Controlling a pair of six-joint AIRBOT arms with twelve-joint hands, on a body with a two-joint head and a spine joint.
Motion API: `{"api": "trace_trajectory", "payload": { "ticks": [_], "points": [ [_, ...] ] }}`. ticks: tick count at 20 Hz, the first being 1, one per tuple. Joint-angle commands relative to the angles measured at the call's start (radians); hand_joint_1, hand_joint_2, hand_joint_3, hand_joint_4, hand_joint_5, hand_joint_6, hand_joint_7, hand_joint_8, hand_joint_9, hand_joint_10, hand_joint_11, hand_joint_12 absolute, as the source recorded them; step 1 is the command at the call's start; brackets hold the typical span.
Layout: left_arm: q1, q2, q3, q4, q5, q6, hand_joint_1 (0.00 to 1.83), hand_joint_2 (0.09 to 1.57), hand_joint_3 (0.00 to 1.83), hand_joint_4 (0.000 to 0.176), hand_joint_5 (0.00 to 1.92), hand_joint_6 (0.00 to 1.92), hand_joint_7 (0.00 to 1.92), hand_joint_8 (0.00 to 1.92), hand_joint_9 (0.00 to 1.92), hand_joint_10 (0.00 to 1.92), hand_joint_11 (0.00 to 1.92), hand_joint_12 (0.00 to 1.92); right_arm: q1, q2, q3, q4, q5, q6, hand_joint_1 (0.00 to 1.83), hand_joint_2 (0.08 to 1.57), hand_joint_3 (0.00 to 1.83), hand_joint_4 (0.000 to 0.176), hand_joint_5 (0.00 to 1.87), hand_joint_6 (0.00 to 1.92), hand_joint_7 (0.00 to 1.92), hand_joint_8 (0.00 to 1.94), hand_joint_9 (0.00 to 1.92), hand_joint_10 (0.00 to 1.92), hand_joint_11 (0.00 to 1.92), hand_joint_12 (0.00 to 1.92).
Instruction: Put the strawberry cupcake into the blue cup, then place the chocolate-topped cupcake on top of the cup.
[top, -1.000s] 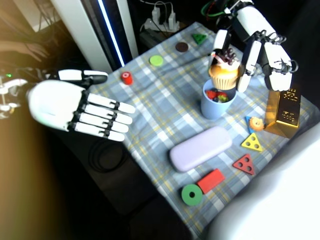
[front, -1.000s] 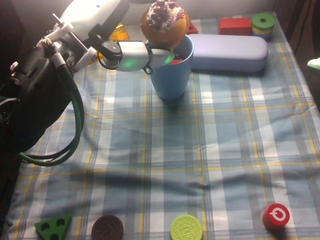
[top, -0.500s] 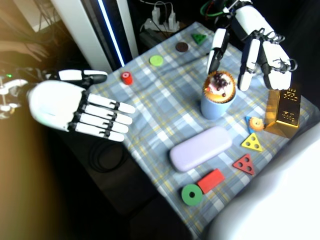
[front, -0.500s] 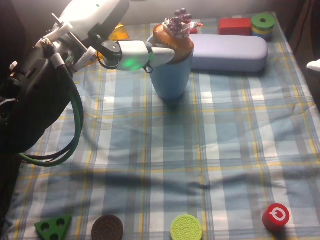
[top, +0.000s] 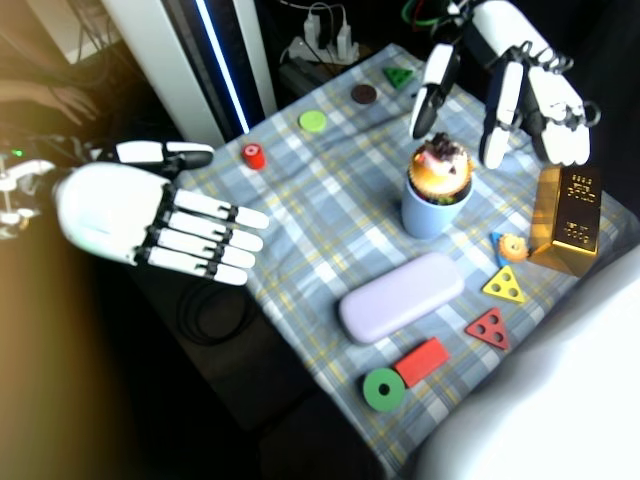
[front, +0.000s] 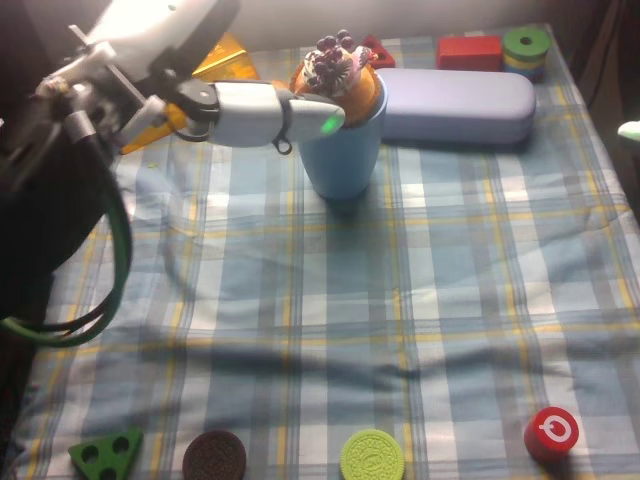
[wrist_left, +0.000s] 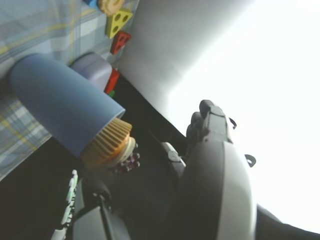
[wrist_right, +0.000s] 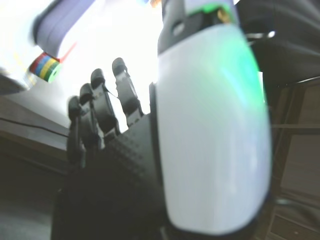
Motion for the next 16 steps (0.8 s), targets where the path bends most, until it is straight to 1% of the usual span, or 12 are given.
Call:
{"api": "trace_trajectory", "payload": {
  "ticks": [1,2,5,7,8,9,10,12,13,14,15,16],
  "points": [
    [0.003,0.016,-0.009,0.025,-0.122,-0.003,0.74,0.8,0.0,0.116,0.45,0.0,0.22,0.0,0.19,0.0,0.0,0.51,0.003,0.007,0.002,0.04,0.124,0.01,0.1,1.04,0.01,0.007,0.04,0.0,0.16,0.0,0.07,0.0,0.01,0.14],
    [0.013,0.03,-0.02,0.025,-0.129,-0.003,0.67,0.85,0.01,0.131,0.39,0.0,0.19,0.0,0.16,0.0,0.0,0.44,0.001,0.008,0.001,0.043,0.126,0.01,0.08,1.04,0.01,0.014,0.04,0.0,0.16,0.0,0.05,0.0,0.0,0.09],
    [0.018,0.034,-0.016,0.012,-0.13,-0.003,0.62,0.91,0.0,0.109,0.35,0.0,0.16,0.0,0.1,0.0,0.0,0.25,-0.007,0.004,0.001,0.049,0.127,0.01,0.11,1.05,0.0,0.055,0.04,0.0,0.14,0.0,0.04,0.0,0.0,0.05],
    [0.024,0.04,-0.025,0.014,-0.135,-0.001,0.68,0.93,0.01,0.107,0.36,0.0,0.16,0.0,0.1,0.0,0.0,0.22,-0.008,0.006,0.001,0.05,0.128,0.01,0.12,1.05,0.0,0.051,0.04,0.0,0.14,0.0,0.04,0.0,0.0,0.01],
    [0.033,0.052,-0.038,0.014,-0.145,0.012,0.41,1.0,0.02,0.052,0.36,0.01,0.15,0.0,0.09,0.0,0.0,0.19,-0.008,0.008,0.0,0.053,0.132,0.01,0.08,1.04,0.0,0.068,0.03,0.0,0.14,0.0,0.05,0.0,0.02,0.01],
    [0.043,0.067,-0.053,0.013,-0.154,0.03,0.41,1.0,0.02,0.052,0.36,0.01,0.15,0.0,0.09,0.0,0.0,0.19,-0.009,0.009,-0.001,0.058,0.137,0.007,0.08,1.04,0.0,0.068,0.03,0.0,0.14,0.0,0.05,0.0,0.02,0.01],
    [0.061,0.093,-0.082,0.006,-0.171,0.067,0.26,1.01,0.01,0.003,0.35,0.0,0.14,0.0,0.09,0.0,0.0,0.21,-0.01,0.011,-0.012,0.07,0.147,-0.015,0.08,1.04,0.0,0.065,0.04,0.0,0.14,0.0,0.05,0.0,0.04,0.02],
    [0.122,0.144,-0.154,-0.035,-0.226,0.156,0.02,1.07,0.01,0.0,0.28,0.0,0.13,0.0,0.07,0.0,0.0,0.15,-0.027,0.02,-0.048,0.109,0.182,-0.081,0.03,1.03,0.0,0.049,0.03,0.0,0.12,0.0,0.06,0.01,0.04,0.02],
    [0.15,0.16,-0.178,-0.049,-0.252,0.173,0.0,1.06,0.0,0.0,0.22,0.0,0.11,0.0,0.04,0.0,0.0,0.08,-0.042,0.021,-0.053,0.127,0.207,-0.086,0.03,1.02,0.0,0.056,0.03,0.0,0.11,0.0,0.03,0.0,0.01,0.0],
    [0.189,0.181,-0.21,-0.067,-0.291,0.175,0.0,1.01,0.0,0.038,0.14,0.0,0.05,0.0,0.01,0.0,0.0,0.02,-0.073,0.022,-0.059,0.156,0.241,-0.087,0.01,1.03,0.0,0.06,0.04,0.0,0.1,0.0,0.03,0.0,0.0,0.0],
    [0.235,0.201,-0.243,-0.09,-0.339,0.174,0.0,0.99,0.0,0.053,0.05,0.0,0.0,0.0,0.0,0.0,0.0,0.0,-0.126,0.026,-0.07,0.204,0.292,-0.094,0.0,1.01,0.0,0.111,0.05,0.01,0.08,0.0,0.0,0.0,0.0,0.0],
    [0.258,0.21,-0.26,-0.106,-0.362,0.175,0.0,0.99,0.0,0.052,0.03,0.0,0.0,0.0,0.0,0.0,0.0,0.0,-0.167,0.03,-0.077,0.241,0.329,-0.1,0.0,1.01,0.0,0.115,0.07,0.01,0.06,0.0,0.0,0.0,0.0,0.0]
  ]
}}
